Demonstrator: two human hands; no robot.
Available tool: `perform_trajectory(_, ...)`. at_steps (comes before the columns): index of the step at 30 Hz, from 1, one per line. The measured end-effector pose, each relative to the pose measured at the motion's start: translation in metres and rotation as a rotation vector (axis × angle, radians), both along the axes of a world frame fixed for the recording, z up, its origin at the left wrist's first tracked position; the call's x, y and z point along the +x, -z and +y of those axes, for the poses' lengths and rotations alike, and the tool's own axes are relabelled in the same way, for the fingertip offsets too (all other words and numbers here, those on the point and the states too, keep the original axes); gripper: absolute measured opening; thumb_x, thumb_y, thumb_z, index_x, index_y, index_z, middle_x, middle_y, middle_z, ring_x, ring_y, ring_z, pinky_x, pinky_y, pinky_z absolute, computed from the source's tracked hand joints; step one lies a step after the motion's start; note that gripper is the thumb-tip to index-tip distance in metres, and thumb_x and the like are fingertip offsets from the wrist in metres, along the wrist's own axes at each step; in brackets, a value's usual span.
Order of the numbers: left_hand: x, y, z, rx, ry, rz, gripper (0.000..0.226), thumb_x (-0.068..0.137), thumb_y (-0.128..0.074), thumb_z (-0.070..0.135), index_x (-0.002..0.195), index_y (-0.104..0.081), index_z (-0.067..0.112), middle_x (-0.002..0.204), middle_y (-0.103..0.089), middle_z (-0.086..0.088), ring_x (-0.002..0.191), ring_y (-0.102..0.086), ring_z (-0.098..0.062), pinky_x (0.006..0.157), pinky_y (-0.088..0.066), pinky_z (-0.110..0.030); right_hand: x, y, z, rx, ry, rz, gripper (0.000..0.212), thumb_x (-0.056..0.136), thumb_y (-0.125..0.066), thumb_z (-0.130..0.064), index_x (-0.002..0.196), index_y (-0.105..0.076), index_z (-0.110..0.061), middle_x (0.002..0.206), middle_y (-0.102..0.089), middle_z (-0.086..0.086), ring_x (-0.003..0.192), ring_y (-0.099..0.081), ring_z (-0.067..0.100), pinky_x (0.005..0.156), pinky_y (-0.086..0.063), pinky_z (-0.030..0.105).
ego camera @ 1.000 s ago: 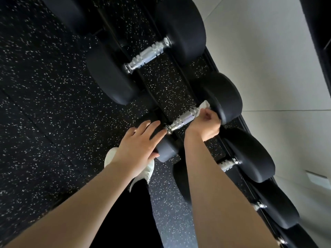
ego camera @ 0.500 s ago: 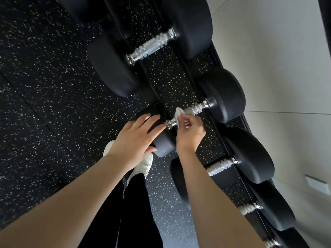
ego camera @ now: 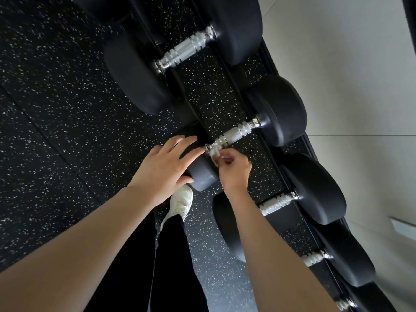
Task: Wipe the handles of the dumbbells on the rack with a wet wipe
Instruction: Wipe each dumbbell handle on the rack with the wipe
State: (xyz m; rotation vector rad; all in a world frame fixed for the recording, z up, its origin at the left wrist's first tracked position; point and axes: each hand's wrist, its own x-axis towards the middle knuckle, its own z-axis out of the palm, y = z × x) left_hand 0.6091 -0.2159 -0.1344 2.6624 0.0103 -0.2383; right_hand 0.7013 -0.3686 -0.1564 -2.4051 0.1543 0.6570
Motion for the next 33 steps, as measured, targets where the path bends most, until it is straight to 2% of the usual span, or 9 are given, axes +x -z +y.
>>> perform_trajectory(6, -0.001, 0.003, -0.001, 0.010, 0.006, -0.004, 0.077, 0.063, -0.083, 0.035, 0.131, -0.050, 0.017, 0.137, -0.047, -0.008, 0.121, -0.047, -0.031, 0.076, -0.052, -0.045, -0.002, 0.002, -0.005, 0.086, 0.060, 0.042, 0.010, 0.079, -0.070, -0.003, 0.083, -0.072, -0.012, 0.073, -0.066, -0.004, 0.064, -0.059, 0.002, 0.060, -0.041, 0.002)
perform_trajectory(10, -0.001, 0.003, -0.001, 0.022, 0.011, -0.008, 0.077, 0.064, -0.082, 0.035, 0.131, -0.050, 0.017, 0.137, -0.047, -0.008, 0.121, -0.047, -0.030, 0.074, -0.052, -0.044, -0.004, 0.004, -0.004, 0.163, 0.178, 0.093, 0.015, 0.079, -0.071, -0.005, 0.076, -0.069, -0.020, 0.074, -0.067, -0.004, 0.070, -0.063, 0.008, 0.068, -0.047, 0.014)
perform_trajectory(12, -0.001, 0.003, -0.001, 0.025, 0.012, -0.013, 0.077, 0.064, -0.082, 0.036, 0.131, -0.050, 0.017, 0.137, -0.048, -0.008, 0.121, -0.047, -0.030, 0.074, -0.052, -0.044, -0.004, 0.005, -0.003, 0.208, 0.255, 0.119, 0.023, 0.078, -0.070, -0.002, 0.072, -0.065, -0.024, 0.075, -0.067, -0.003, 0.071, -0.062, 0.009, 0.067, -0.047, 0.015)
perform_trajectory(15, -0.001, 0.003, -0.001, 0.022, 0.010, -0.012, 0.077, 0.064, -0.081, 0.036, 0.132, -0.049, 0.017, 0.137, -0.047, -0.008, 0.121, -0.046, -0.029, 0.074, -0.053, -0.045, -0.004, 0.007, -0.001, 0.256, 0.386, 0.117, 0.024, 0.079, -0.068, 0.002, 0.075, -0.064, -0.021, 0.080, -0.067, 0.003, 0.076, -0.064, 0.013, 0.068, -0.047, 0.018)
perform_trajectory(19, -0.001, 0.004, -0.001, 0.017, 0.015, -0.010, 0.076, 0.065, -0.081, 0.036, 0.132, -0.050, 0.017, 0.137, -0.047, -0.008, 0.120, -0.048, -0.030, 0.074, -0.054, -0.045, -0.003, 0.008, 0.000, 0.316, 0.525, 0.104, 0.024, 0.079, -0.068, 0.002, 0.074, -0.063, -0.021, 0.079, -0.067, 0.002, 0.076, -0.064, 0.015, 0.072, -0.051, 0.026)
perform_trajectory(28, -0.001, 0.004, 0.000, 0.022, 0.022, -0.005, 0.074, 0.067, -0.080, 0.036, 0.132, -0.052, 0.016, 0.138, -0.046, -0.006, 0.121, -0.048, -0.029, 0.071, -0.053, -0.043, 0.022, 0.001, -0.003, 0.375, 0.695, 0.004, 0.022, 0.082, -0.066, 0.003, 0.077, -0.063, -0.019, 0.080, -0.067, 0.002, 0.079, -0.066, 0.015, 0.070, -0.050, 0.019)
perform_trajectory(33, -0.001, 0.004, 0.001, 0.019, 0.028, 0.010, 0.074, 0.068, -0.077, 0.037, 0.133, -0.050, 0.017, 0.139, -0.045, -0.007, 0.122, -0.046, -0.029, 0.072, -0.054, -0.044, 0.048, -0.003, -0.006, 0.460, 0.840, -0.058, 0.012, 0.084, -0.063, 0.003, 0.086, -0.060, -0.008, 0.074, -0.063, -0.001, 0.072, -0.062, 0.010, 0.078, -0.054, 0.024)
